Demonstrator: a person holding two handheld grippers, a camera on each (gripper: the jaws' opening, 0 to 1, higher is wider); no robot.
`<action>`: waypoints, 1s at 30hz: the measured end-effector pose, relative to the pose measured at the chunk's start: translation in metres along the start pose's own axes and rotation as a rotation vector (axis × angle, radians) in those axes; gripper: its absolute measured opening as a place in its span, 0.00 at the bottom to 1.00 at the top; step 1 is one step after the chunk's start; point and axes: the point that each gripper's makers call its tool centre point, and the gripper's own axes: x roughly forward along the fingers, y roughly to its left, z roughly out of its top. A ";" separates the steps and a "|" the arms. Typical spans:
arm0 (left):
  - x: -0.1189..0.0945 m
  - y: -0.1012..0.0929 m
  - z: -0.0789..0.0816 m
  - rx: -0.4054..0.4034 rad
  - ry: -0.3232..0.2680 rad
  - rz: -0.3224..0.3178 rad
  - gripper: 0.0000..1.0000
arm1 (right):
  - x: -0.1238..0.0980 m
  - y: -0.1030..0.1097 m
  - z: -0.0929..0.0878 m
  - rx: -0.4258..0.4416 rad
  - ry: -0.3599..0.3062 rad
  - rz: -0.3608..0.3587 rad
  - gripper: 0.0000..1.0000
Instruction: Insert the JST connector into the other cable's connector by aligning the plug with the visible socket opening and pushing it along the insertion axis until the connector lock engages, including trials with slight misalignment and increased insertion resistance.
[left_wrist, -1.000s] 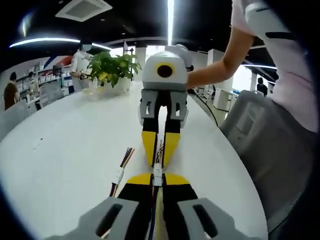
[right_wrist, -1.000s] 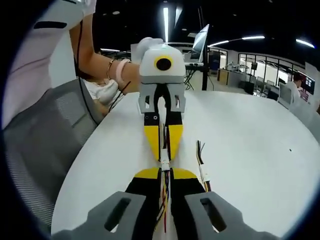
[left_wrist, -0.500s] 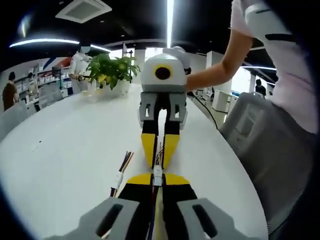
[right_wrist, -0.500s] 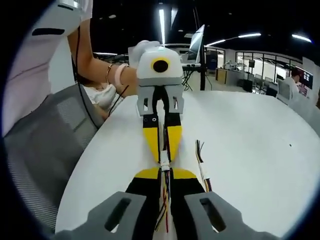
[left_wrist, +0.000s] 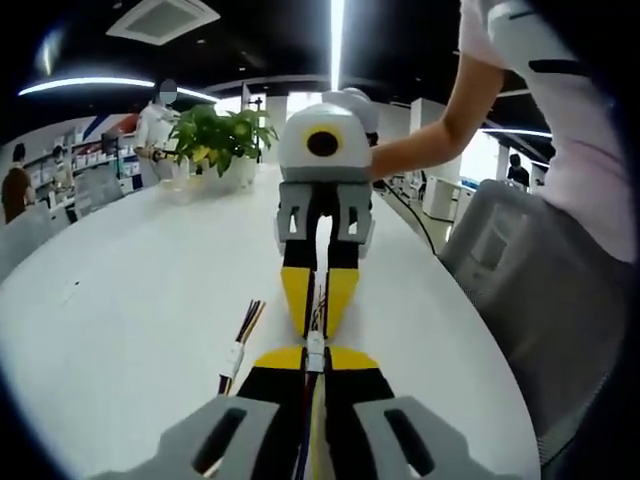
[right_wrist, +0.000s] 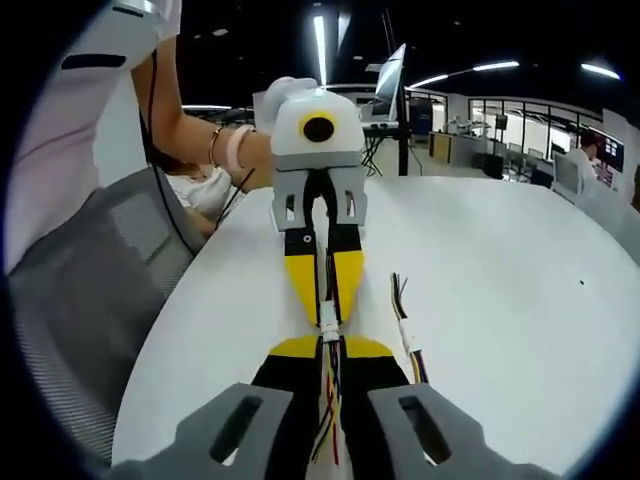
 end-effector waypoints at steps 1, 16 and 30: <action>0.000 0.001 0.000 0.002 0.000 0.000 0.00 | 0.000 -0.001 0.000 -0.005 0.002 -0.003 0.01; 0.010 0.025 -0.011 0.012 0.022 0.015 0.00 | 0.007 -0.025 -0.010 -0.036 0.018 -0.051 0.02; 0.017 0.024 -0.027 0.009 0.070 0.002 0.00 | 0.015 -0.025 -0.023 -0.016 0.029 -0.046 0.02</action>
